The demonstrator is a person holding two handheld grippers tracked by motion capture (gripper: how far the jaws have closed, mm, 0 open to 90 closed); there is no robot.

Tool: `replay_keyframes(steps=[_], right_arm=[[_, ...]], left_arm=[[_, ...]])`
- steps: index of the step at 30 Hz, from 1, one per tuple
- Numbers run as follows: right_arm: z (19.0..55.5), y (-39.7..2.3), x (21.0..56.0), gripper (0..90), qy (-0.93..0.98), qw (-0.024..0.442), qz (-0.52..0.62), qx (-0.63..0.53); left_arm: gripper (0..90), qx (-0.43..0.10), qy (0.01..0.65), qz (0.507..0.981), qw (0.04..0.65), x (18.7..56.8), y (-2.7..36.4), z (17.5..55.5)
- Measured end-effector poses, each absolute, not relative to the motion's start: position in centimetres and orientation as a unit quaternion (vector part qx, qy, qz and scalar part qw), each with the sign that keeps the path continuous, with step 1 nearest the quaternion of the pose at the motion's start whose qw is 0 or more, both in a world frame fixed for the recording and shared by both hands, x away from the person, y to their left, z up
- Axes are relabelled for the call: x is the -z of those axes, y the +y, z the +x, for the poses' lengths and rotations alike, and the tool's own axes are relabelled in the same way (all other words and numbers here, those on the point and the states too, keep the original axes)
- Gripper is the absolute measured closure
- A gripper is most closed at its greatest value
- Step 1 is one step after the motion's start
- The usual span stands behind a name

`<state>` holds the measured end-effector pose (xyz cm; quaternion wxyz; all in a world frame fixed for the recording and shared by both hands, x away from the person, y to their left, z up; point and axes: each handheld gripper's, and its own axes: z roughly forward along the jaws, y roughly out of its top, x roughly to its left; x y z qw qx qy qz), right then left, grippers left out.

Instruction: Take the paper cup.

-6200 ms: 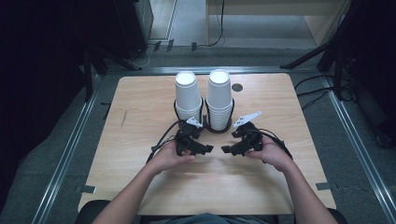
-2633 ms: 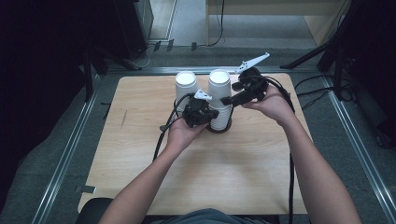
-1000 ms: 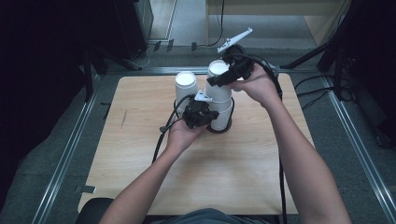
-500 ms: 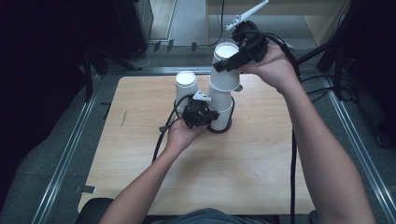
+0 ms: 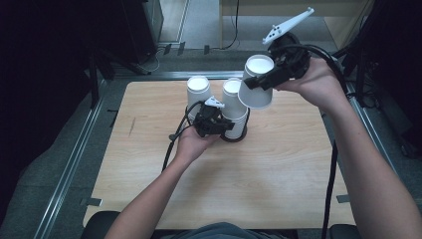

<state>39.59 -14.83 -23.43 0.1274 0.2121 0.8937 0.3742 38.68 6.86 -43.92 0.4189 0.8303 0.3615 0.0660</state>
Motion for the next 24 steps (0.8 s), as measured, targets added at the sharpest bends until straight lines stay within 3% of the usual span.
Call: replay_keyframes(steps=[16,24], right_arm=[[36.8,-17.2,28.2,23.9,0.899,0.087,0.208,-0.376],[35.6,-17.1,30.8,23.8,0.901,0.075,0.194,-0.381]], left_arm=[[59.9,-0.014,0.317,0.839,0.442,42.8,8.2,37.3],[52.5,-0.013,0.299,0.845,0.443,42.7,9.4,36.5]])
